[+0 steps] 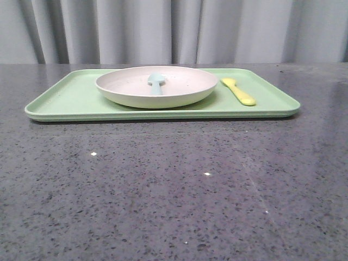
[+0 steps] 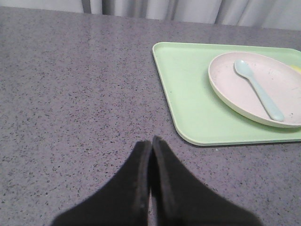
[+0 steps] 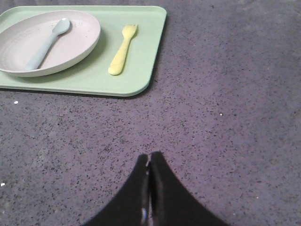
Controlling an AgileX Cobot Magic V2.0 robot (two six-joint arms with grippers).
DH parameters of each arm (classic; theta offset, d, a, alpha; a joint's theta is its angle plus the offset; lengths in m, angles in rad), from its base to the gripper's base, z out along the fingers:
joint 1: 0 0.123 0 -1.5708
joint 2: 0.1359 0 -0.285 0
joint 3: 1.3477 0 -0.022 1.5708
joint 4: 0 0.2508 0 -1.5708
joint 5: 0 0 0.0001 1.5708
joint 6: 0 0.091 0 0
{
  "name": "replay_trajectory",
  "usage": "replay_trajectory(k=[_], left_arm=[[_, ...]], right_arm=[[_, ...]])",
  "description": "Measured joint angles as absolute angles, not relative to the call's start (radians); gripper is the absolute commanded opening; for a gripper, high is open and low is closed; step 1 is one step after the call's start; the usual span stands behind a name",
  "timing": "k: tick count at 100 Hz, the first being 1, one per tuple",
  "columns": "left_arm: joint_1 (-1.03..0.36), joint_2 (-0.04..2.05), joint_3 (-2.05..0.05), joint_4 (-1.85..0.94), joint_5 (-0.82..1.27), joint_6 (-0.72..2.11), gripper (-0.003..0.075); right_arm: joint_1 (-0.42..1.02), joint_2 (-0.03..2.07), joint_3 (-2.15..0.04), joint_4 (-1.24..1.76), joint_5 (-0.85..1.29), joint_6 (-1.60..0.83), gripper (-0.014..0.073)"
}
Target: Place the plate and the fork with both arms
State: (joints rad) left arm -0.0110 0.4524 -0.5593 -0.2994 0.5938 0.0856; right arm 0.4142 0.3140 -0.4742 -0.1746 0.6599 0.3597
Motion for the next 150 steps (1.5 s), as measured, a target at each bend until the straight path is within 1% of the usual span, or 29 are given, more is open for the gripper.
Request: replay_trajectory(k=[85, 100, 118, 142, 150], left_arm=[[-0.011, 0.452, -0.558, -0.299, 0.594, 0.086, -0.002], [-0.011, 0.424, -0.548, -0.295, 0.589, 0.086, -0.002], [-0.011, 0.354, -0.467, -0.231, 0.467, 0.086, -0.002], [-0.011, 0.238, -0.251, -0.145, 0.161, 0.084, -0.002], [-0.011, 0.189, -0.192, -0.118, 0.115, 0.08, -0.002]], right_arm=[[0.414, 0.314, -0.474, -0.175, 0.66, 0.36, -0.0102], [0.414, 0.314, -0.474, -0.175, 0.66, 0.36, -0.0102], [0.414, 0.314, -0.474, -0.175, 0.658, 0.36, -0.0102], [0.414, 0.314, -0.474, -0.175, 0.654, 0.36, -0.0102], [0.414, 0.314, -0.474, -0.175, 0.653, 0.36, -0.0102]])
